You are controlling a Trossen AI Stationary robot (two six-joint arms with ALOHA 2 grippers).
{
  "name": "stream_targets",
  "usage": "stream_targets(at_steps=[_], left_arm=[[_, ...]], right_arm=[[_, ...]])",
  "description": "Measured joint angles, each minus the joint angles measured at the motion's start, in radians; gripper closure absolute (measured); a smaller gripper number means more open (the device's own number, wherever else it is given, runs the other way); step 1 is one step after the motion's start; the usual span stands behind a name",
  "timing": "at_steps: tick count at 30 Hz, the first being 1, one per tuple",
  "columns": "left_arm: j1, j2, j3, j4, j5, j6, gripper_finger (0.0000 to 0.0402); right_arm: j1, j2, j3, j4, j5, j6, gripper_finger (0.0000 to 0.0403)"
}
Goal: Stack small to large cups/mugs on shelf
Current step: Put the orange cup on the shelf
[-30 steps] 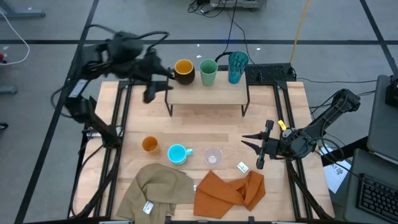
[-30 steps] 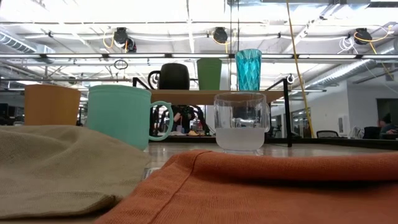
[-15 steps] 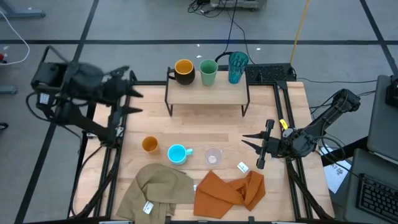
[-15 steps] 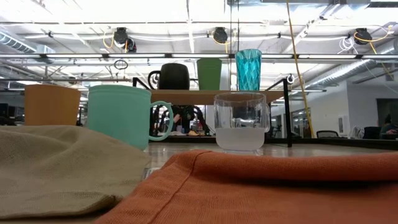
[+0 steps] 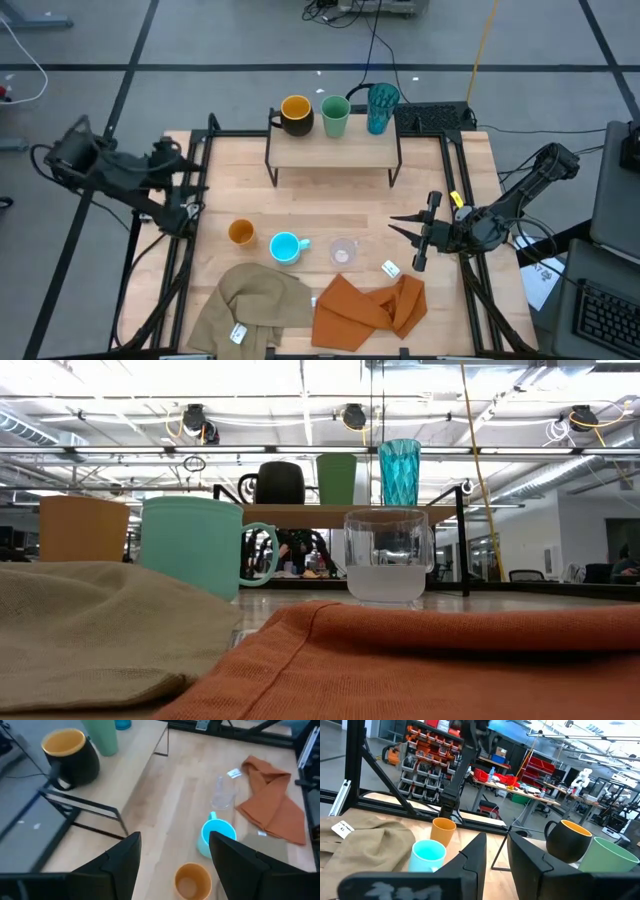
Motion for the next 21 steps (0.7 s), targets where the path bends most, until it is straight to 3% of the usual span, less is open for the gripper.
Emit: stream_targets(at_steps=[4,9,15,21], left_arm=[[-0.049,-0.123,-0.278,0.173,0.039,-0.016,0.0167],[-0.074,-0.187,-0.474,0.282,-0.010,-0.104,0.0167],[-0.079,-0.163,-0.601,0.502,-0.039,0.061,0.0167],[-0.078,-0.124,-0.620,0.607,-0.053,0.144,0.0167]], right_arm=[[0.000,0.000,0.000,0.000,-0.001,-0.006,0.0332],[0.000,0.000,0.000,0.001,-0.002,-0.031,0.0332],[0.000,0.000,0.000,0.009,-0.002,-0.028,0.0332],[-0.013,0.000,0.000,0.022,-0.002,-0.052,0.0332]])
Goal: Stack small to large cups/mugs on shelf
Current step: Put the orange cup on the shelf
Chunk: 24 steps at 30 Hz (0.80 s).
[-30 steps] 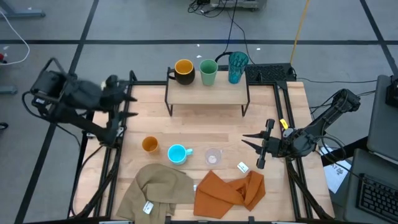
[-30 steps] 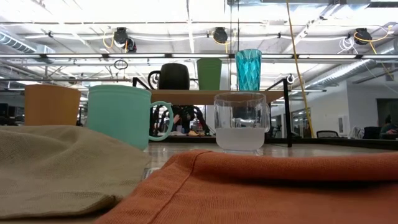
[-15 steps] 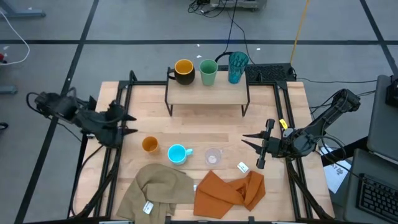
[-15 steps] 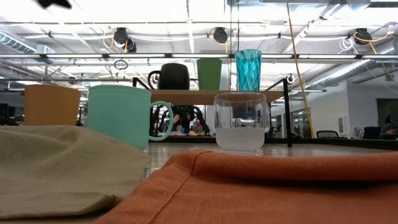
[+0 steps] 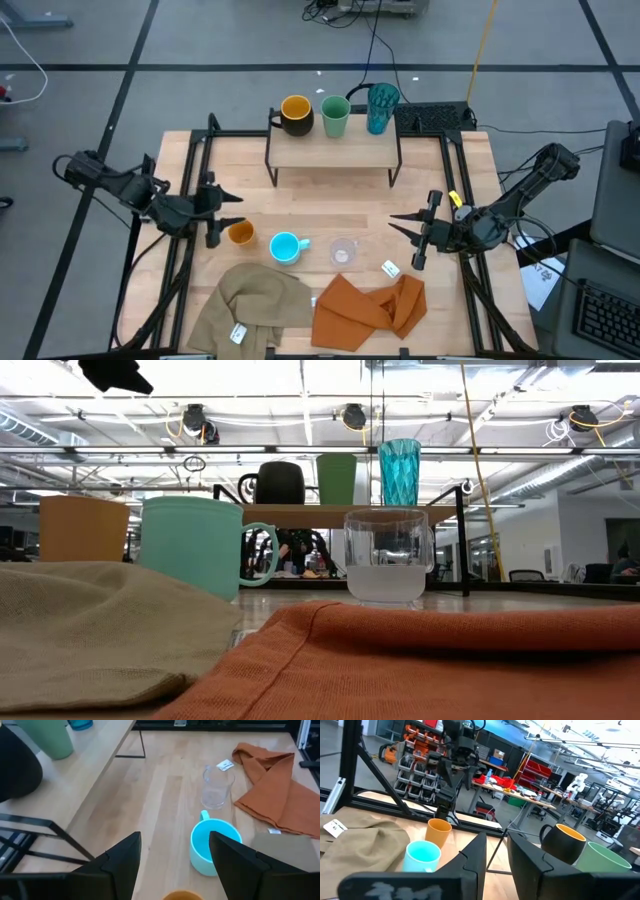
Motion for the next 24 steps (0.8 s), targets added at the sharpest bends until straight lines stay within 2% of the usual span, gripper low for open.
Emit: stream_targets(at_steps=[9,17,24], left_arm=[[0.000,0.003,0.000,0.093,-0.016,-0.010,0.0167],[0.000,0.003,0.000,0.203,-0.017,0.121,0.0167],[0.000,0.003,0.000,0.252,-0.017,0.132,0.0167]], right_arm=[[-0.002,0.016,0.000,0.000,0.000,-0.001,0.0332],[-0.002,0.035,0.000,-0.002,0.000,0.016,0.0332],[-0.002,0.035,0.000,-0.002,0.000,0.018,0.0332]])
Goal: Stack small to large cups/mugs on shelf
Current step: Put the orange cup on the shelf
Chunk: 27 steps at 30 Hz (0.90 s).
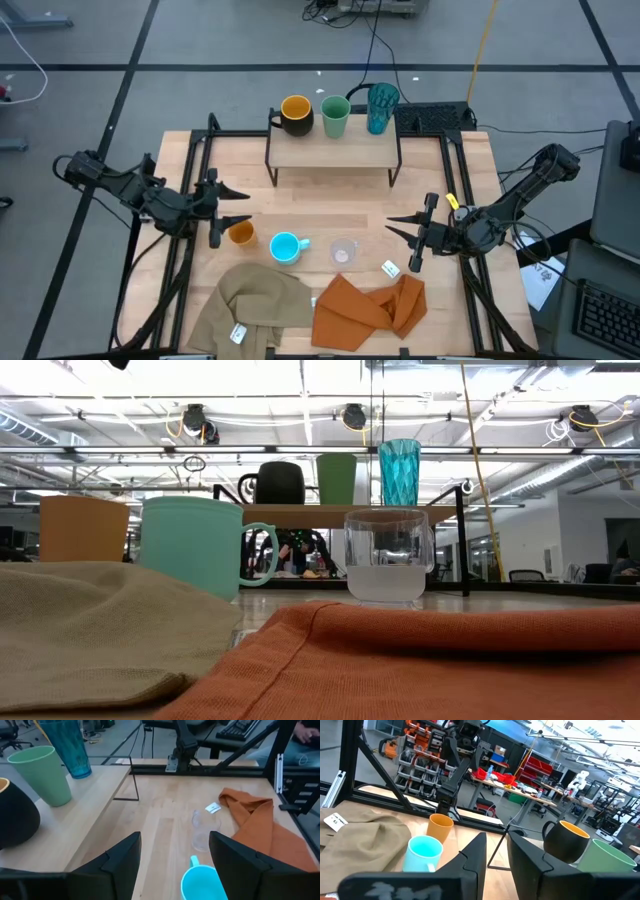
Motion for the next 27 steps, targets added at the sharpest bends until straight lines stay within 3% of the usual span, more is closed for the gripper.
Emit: stream_targets(at_steps=[5,12,20,27], left_arm=[[0.000,0.000,0.000,0.037,-0.008,0.019,0.0167],[0.000,0.000,0.000,0.040,-0.018,0.113,0.0167],[0.000,0.000,0.000,0.079,-0.034,0.149,0.0167],[0.000,0.000,0.000,0.159,-0.034,0.149,0.0167]], right_arm=[[0.000,0.000,0.000,0.000,0.000,0.037,0.0332],[0.000,0.000,0.000,0.001,0.000,-0.060,0.0332],[0.000,0.000,0.000,0.001,0.000,0.116,0.0332],[0.000,0.000,0.000,0.001,0.000,0.111,0.0332]])
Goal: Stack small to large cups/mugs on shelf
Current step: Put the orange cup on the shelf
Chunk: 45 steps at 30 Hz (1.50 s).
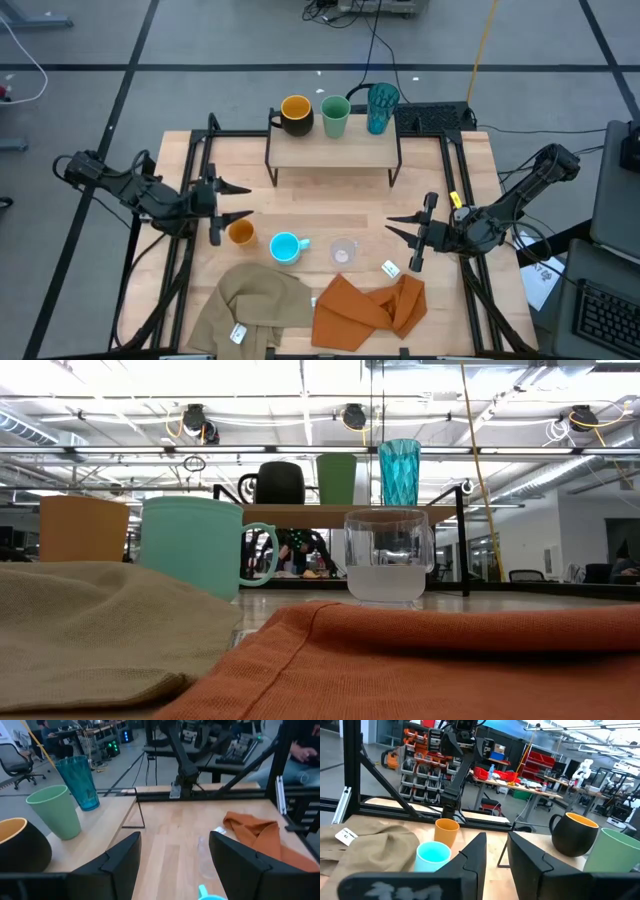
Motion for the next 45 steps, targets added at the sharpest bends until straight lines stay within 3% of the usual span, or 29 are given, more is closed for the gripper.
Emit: stream_targets(at_steps=[6,21,30,34,45], left_arm=[[0.000,0.000,0.000,0.098,-0.011,0.022,0.0167],[0.000,0.000,0.000,0.096,-0.041,0.009,0.0167],[0.002,0.000,0.000,0.107,-0.070,0.069,0.0167],[0.009,0.001,0.000,0.158,-0.103,0.164,0.0167],[0.067,0.027,0.000,0.114,-0.096,0.099,0.0170]], right_arm=[[0.000,0.000,0.000,0.001,0.000,-0.029,0.0332],[0.000,0.000,0.000,0.022,0.000,-0.117,0.0332],[0.000,0.000,0.000,0.022,0.000,-0.224,0.0332],[0.000,0.000,0.000,0.021,0.000,-0.238,0.0332],[0.000,0.000,0.000,0.019,0.000,-0.237,0.0332]])
